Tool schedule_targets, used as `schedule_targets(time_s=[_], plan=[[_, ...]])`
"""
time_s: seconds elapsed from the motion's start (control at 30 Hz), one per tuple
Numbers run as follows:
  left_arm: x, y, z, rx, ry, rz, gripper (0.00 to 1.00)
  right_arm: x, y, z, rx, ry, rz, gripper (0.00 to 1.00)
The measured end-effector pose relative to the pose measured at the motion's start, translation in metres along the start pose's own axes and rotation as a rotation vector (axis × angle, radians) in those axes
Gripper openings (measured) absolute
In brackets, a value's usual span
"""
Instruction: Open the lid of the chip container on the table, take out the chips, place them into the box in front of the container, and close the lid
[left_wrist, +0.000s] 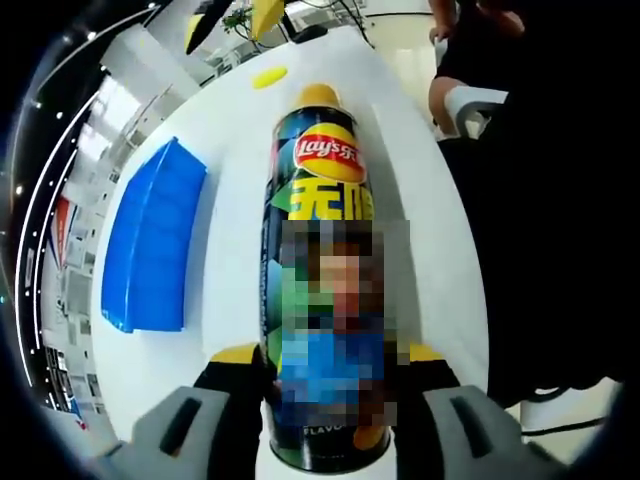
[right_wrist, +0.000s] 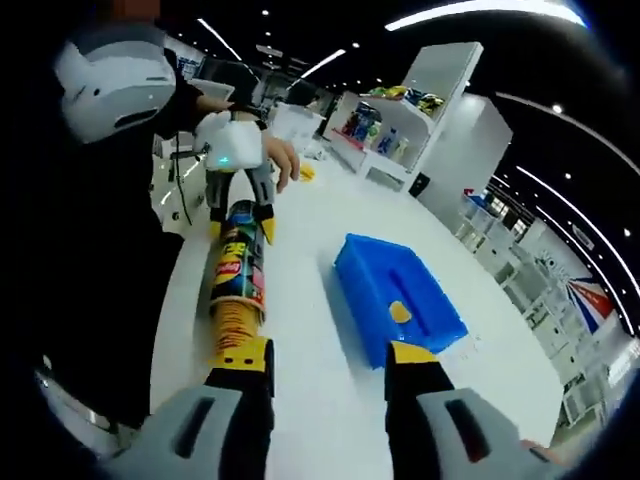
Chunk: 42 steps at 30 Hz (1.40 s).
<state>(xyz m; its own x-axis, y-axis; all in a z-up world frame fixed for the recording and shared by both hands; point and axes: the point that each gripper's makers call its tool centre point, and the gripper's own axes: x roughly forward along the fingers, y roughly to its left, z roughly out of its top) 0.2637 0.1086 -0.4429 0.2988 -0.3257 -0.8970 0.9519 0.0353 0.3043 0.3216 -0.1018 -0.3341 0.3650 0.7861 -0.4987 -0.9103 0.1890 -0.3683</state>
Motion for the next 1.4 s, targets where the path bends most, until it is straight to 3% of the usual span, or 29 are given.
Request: schedule_targets(time_s=[0.23,0.57,0.9,1.1,1.2,1.27,1.4], plan=[[0.000,0.000,0.000,-0.001,0.000,-0.006,0.51,-0.006,0.027,-0.047,0.079,0.068,0.061,0.48],[0.001,0.000,-0.001,-0.007,0.005,-0.014,0.51,0.000,0.055,-0.063,0.189,-0.011,0.132,0.44],[0.002,0.002,-0.002,-0.011,0.012,-0.021,0.51,0.017,0.067,-0.072,0.130,0.006,0.152,0.37],[0.002,0.003,-0.002,-0.011,0.011,-0.020,0.51,0.018,0.066,-0.067,0.071,-0.009,0.148,0.21],[0.003,0.003,-0.002,-0.011,0.011,-0.021,0.51,0.018,0.063,-0.066,0.035,-0.018,0.135,0.01],[0.003,0.003,-0.002,-0.011,0.011,-0.021,0.51,0.017,0.061,-0.063,-0.012,-0.025,0.130,0.01],[0.003,0.004,-0.002,-0.011,0.011,-0.021,0.51,0.017,0.061,-0.064,-0.025,-0.030,0.128,0.01]])
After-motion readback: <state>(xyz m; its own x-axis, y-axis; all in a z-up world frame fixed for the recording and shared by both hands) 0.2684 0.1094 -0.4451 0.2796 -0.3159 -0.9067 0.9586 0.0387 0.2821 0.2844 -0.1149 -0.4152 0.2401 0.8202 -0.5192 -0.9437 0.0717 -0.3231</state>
